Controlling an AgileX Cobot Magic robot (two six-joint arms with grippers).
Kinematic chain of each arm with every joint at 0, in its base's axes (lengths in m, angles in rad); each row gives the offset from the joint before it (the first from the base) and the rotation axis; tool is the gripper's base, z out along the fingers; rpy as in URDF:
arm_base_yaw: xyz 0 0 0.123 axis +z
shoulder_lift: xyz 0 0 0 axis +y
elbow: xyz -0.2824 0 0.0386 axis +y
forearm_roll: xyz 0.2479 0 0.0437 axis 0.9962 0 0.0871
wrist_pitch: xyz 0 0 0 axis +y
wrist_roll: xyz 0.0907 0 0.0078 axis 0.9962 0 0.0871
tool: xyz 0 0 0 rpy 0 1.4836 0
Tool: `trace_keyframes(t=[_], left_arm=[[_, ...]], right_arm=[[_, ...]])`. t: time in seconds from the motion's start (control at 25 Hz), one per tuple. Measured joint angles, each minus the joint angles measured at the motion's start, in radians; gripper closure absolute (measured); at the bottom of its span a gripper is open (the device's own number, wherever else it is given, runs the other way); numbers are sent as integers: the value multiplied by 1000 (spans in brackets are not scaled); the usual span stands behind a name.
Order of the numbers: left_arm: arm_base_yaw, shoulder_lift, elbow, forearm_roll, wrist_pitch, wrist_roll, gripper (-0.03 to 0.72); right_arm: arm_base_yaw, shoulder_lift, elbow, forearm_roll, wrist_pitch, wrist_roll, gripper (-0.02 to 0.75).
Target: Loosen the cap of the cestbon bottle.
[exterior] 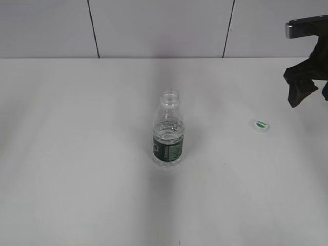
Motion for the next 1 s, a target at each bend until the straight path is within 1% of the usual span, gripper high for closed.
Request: trace_keyframes(t=[0.2,0.4,0.56,1.0], left_arm=[[0,-200,0,1,55,18,127],[0,-339,0,4,125,46,127],[0,-453,17,1,182,41,127],[0,-776,299,-8,207,24,127]], right_arm=[[0,-1,0,0,-2,0,146],[0,-2,0,0,-3,0,146],[0,-19,0,0,-8,0,146],[0,-169,0,0,-29,2,146]])
